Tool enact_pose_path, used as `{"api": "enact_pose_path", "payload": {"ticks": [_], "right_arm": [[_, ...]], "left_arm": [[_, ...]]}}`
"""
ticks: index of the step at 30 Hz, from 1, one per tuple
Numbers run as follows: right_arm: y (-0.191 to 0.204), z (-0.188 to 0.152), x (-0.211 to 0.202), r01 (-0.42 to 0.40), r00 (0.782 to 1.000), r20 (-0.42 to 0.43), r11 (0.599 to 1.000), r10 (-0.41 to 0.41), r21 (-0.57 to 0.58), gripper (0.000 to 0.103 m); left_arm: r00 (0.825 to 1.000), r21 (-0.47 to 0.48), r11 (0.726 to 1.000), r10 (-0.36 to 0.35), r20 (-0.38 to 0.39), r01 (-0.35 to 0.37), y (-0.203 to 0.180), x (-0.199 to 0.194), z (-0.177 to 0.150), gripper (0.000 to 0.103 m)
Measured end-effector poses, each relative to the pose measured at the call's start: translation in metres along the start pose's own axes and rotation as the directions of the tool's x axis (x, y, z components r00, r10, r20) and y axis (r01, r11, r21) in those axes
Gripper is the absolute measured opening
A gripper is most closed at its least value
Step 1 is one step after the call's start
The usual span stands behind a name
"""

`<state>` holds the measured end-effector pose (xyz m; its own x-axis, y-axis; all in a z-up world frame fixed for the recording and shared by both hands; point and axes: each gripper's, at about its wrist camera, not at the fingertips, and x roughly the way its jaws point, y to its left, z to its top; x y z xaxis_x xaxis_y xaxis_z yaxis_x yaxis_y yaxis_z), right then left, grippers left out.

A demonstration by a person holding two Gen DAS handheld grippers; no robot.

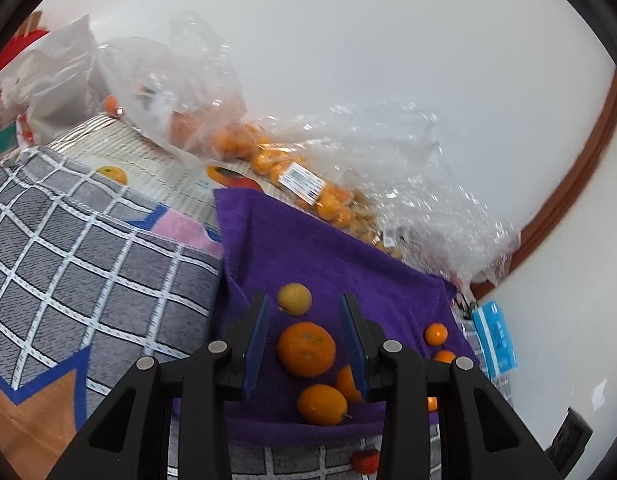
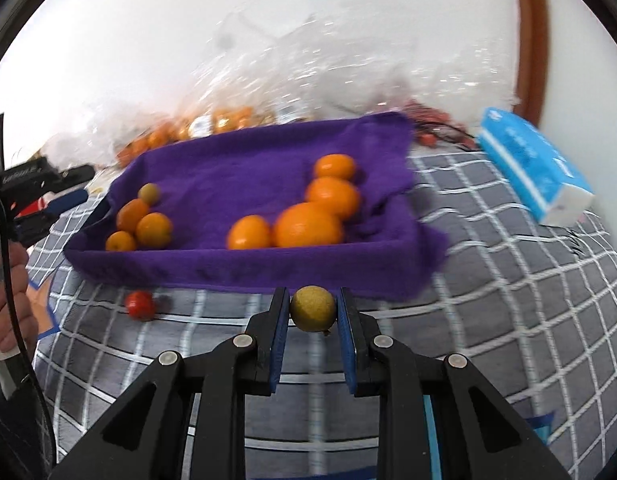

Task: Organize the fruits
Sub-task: 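Grasp the yellow-green fruit with the right tool while the left tool grasps the red cherry tomato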

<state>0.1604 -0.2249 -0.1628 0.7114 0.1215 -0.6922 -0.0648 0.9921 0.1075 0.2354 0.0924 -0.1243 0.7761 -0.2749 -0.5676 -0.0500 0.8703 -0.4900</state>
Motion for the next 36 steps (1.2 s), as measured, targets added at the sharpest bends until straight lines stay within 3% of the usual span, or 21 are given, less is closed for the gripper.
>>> {"api": "enact_pose_path", "payload": {"ticks": [4, 15, 20, 24, 28, 36], "right_arm": [[-0.017, -0.001, -0.001, -0.023, 0.999, 0.024, 0.998, 0.022, 0.066, 0.024], [-0.014, -0.003, -0.009, 0.007, 0.998, 0.058, 0.999, -0.010, 0.048, 0.024], [-0.019, -0.004, -0.007, 0.031, 0.999, 0.034, 0.997, -0.034, 0.074, 0.024], [-0.021, -0.005, -0.009, 0.047, 0.998, 0.040, 0.995, -0.050, 0.083, 0.024], [-0.021, -0.006, -0.013, 0.058, 0.997, 0.054, 0.995, -0.063, 0.084, 0.024], [-0.021, -0.006, -0.016, 0.075, 0.994, 0.070, 0.994, -0.080, 0.081, 0.024]], "left_arm": [[1.000, 0.090, 0.996, -0.007, -0.009, 0.008, -0.022, 0.001, -0.012, 0.034], [0.994, 0.272, 0.960, -0.043, -0.097, 0.068, -0.076, -0.018, -0.044, 0.034], [0.991, 0.387, 0.922, 0.057, -0.120, -0.006, -0.082, -0.025, -0.085, 0.034], [0.976, 0.339, 0.941, 0.081, -0.203, -0.007, -0.075, -0.010, -0.094, 0.034], [0.969, 0.315, 0.949, 0.092, -0.231, -0.015, -0.074, -0.002, -0.097, 0.034], [0.964, 0.346, 0.935, 0.158, -0.212, -0.077, -0.079, 0.013, -0.103, 0.034]]}}
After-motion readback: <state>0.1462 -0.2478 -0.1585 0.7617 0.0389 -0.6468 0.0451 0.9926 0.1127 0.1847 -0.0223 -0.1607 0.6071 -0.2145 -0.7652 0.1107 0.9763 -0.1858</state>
